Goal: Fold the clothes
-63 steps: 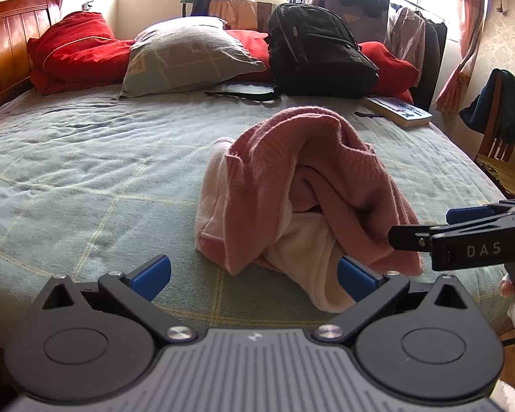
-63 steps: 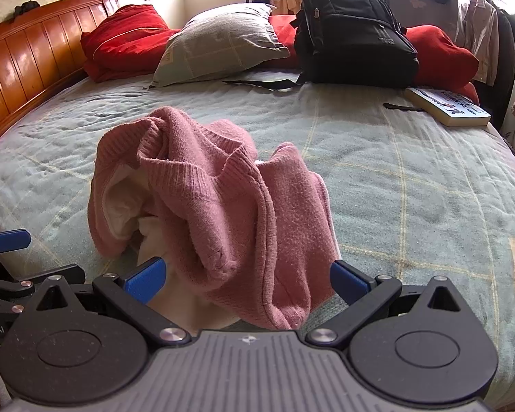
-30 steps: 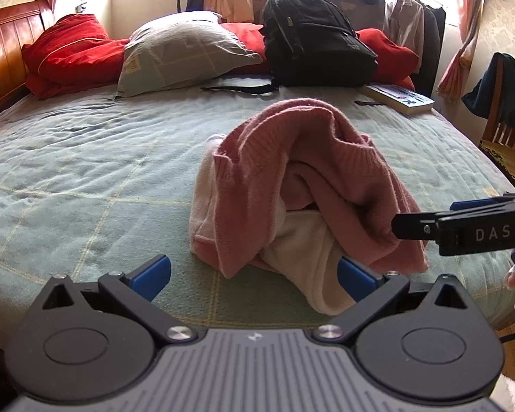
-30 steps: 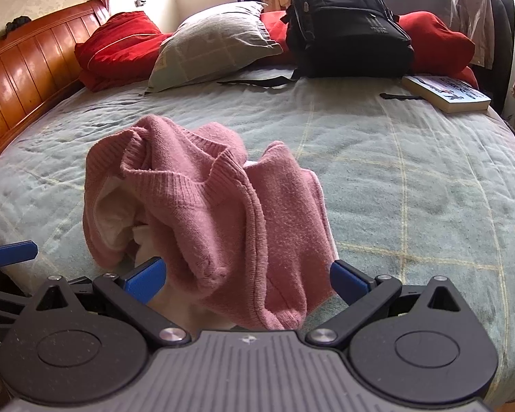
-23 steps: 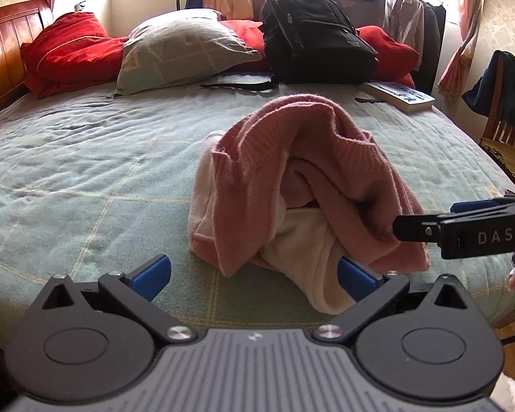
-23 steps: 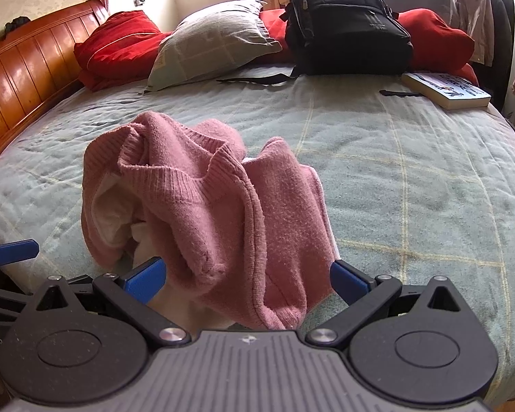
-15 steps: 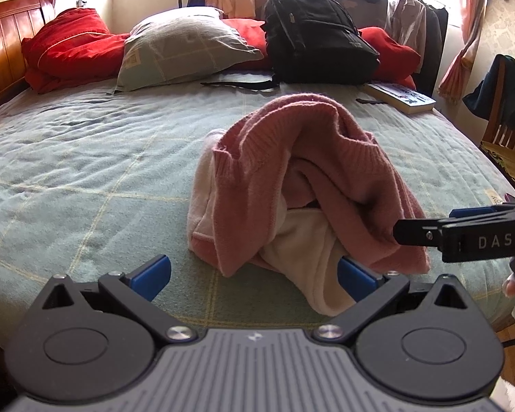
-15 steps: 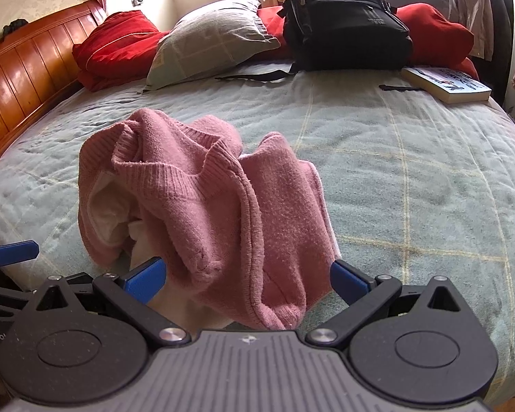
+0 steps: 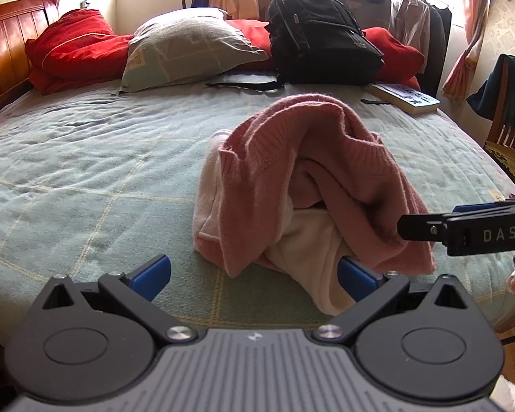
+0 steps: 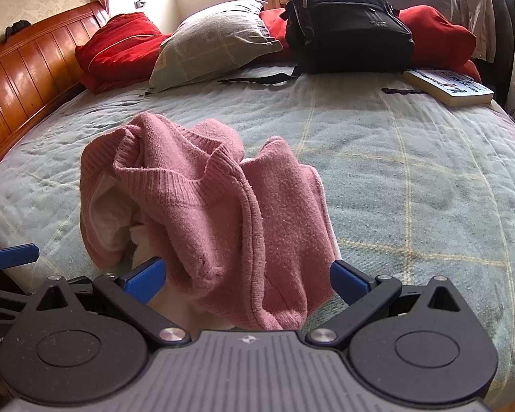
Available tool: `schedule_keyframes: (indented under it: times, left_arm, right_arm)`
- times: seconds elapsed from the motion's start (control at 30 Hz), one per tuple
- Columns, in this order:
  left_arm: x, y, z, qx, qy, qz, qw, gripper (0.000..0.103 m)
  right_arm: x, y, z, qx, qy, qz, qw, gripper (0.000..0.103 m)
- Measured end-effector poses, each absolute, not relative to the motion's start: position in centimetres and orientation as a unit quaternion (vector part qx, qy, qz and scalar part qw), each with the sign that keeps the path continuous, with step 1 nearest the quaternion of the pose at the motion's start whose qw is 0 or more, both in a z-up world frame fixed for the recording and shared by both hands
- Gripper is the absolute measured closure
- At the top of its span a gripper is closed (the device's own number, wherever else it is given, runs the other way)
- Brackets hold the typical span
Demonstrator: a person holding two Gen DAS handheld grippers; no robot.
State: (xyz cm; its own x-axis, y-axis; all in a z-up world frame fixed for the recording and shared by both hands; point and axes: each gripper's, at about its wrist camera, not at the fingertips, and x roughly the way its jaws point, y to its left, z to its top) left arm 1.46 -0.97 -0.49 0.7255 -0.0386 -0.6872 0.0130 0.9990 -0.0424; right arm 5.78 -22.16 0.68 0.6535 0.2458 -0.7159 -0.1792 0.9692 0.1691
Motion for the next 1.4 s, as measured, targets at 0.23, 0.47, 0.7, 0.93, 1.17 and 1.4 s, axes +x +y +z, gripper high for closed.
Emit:
schedule_keyframes:
  times: [0.23,0.47,0.7,0.93,1.17,1.4]
  left_arm:
    - [1.9,-0.8,-0.8,-0.018,0.372,-0.014,0.928,0.001]
    - [2.1,-0.6,-1.2,-0.023,0.370,-0.021,0.928,0.001]
    - [2.3,-0.8,-1.6,-0.020,0.375,-0.025,0.927,0.001]
    - [2.6,-0.5,-1.8,-0.015,0.374,-0.027,0.927,0.001]
    - [3.1,-0.7,-2.1,0.002,0.374,-0.028,0.927,0.001]
    - [4.6,-0.7,-2.7,0.020,0.372,-0.042,0.927,0.001]
  right_arm:
    - [6.2,-22.0,0.6,0.040,0.400,0.120,0.908,0.000]
    - [6.4,-22.2,0.2,0.042,0.404,0.119,0.906,0.000]
    - [6.4,-22.0,0.3,0.037,0.401,0.125,0.907,0.000]
    - [6.6,-21.9,0.0,0.035,0.398,0.129,0.908,0.000]
    - [6.9,-21.6,-0.2,0.030,0.387,0.135,0.912,0.000]
    - [7.6,-20.8,-1.3,-0.014,0.365,0.171,0.915,0.000]
